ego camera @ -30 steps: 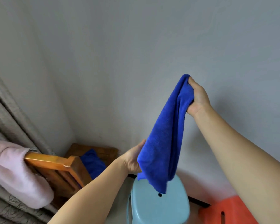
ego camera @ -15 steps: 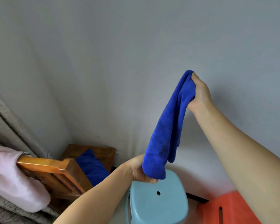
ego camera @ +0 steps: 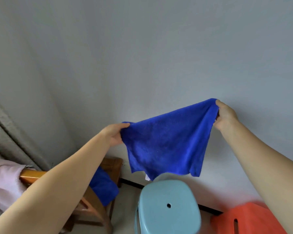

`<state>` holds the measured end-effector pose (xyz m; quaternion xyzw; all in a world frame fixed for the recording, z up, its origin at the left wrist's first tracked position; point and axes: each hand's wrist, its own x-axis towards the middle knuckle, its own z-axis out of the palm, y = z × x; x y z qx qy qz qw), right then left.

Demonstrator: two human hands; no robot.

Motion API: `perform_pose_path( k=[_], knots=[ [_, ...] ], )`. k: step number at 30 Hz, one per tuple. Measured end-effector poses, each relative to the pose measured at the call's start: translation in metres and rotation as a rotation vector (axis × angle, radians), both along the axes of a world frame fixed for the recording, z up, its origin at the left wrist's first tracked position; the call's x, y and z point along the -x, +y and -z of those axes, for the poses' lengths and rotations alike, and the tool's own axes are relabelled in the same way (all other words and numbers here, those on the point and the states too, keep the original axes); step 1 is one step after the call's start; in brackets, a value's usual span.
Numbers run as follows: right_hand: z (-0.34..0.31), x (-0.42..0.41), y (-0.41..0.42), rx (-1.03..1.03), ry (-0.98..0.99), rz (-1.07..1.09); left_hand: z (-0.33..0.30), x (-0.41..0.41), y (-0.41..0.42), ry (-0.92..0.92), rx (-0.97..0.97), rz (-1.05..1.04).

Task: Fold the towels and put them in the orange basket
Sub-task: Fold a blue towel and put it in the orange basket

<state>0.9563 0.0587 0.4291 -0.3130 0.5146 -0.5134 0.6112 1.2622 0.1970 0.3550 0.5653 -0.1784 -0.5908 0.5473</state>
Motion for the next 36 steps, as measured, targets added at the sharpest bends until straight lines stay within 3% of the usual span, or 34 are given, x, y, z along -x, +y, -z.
perform_pose_path(
  k=[4, 7, 13, 16, 18, 23, 26, 28, 33, 36],
  knots=[
    [0.009, 0.006, -0.001, -0.023, 0.013, 0.001, -0.008, -0.008, -0.011, -0.232, -0.075, -0.138],
    [0.013, 0.009, -0.004, -0.048, 0.058, -0.016, -0.012, -0.009, -0.017, -0.324, -0.107, -0.088],
    [0.034, 0.020, -0.006, -0.269, 0.099, -0.104, -0.040, -0.004, -0.007, -0.067, -0.087, 0.077],
    [0.046, 0.022, 0.004, -0.375, 0.104, -0.192, -0.042, -0.004, -0.011, -0.129, -0.033, 0.081],
    [0.055, 0.022, 0.009, -0.414, 0.120, -0.212, -0.039, -0.006, -0.015, -0.274, -0.025, 0.041],
    [0.071, 0.022, 0.009, -0.273, 0.031, -0.041, -0.029, -0.011, -0.014, -0.938, -0.067, -0.016],
    [0.067, 0.023, 0.006, -0.153, -0.004, 0.046, -0.024, -0.010, -0.010, -1.102, -0.097, 0.002],
    [0.063, 0.026, 0.005, -0.076, 0.013, 0.056, -0.021, -0.011, -0.009, -1.079, -0.107, -0.013],
    [0.057, 0.034, 0.008, 0.142, 0.040, 0.077, -0.024, -0.004, -0.007, -0.607, -0.035, -0.197],
    [0.056, 0.037, 0.008, 0.170, -0.014, 0.068, -0.028, 0.005, -0.009, -0.421, -0.072, -0.162]
  ],
)
